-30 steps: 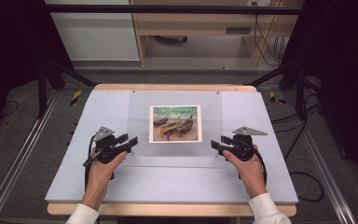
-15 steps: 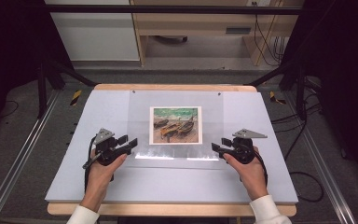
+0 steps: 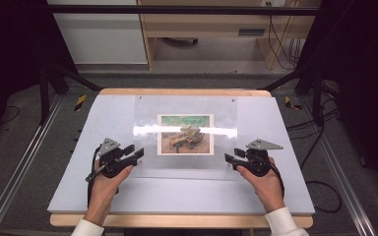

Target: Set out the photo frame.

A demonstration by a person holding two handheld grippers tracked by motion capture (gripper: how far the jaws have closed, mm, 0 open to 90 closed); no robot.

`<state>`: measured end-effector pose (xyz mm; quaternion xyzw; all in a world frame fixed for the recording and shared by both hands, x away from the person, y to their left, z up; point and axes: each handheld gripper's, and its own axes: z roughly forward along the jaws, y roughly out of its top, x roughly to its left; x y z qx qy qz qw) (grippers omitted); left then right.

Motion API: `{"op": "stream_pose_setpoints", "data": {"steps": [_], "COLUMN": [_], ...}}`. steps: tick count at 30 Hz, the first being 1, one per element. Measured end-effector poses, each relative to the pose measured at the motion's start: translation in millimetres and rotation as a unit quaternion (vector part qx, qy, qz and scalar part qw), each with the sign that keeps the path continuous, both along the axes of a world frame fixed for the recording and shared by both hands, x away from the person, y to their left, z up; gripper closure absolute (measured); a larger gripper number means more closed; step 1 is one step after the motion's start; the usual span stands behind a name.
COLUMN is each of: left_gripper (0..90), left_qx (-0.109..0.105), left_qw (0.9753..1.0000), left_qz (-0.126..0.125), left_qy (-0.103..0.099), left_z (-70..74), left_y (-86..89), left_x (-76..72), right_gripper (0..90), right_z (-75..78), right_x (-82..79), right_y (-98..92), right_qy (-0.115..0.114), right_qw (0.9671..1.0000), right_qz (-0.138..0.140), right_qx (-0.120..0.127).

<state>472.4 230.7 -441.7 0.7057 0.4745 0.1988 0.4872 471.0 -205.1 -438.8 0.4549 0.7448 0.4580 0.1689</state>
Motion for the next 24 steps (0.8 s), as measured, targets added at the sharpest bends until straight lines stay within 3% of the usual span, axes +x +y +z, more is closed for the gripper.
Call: {"op": "stream_pose_setpoints", "data": {"steps": [12,24], "left_gripper": [58.3,62.4], "left_qx": [0.007,0.000], "left_qw": [1.0000,1.0000], "left_qz": [0.002,0.005], "left_qy": [-0.003,-0.001], "left_z": [0.0,-1.7], "left_y": [1.1,3.6], "left_x": [-10.5,-18.0], "right_gripper": [57.6,62.3], "right_z": [0.0,-1.0], "right_x": [-9.7,-16.0], "right_y": [-0.7,-2.6], "right_qy": [-0.004,-0.001], "right_qw": [1.0000,1.0000], "right_qz": [0.001,0.002], "right_qx": [-0.008,-0.006]}}
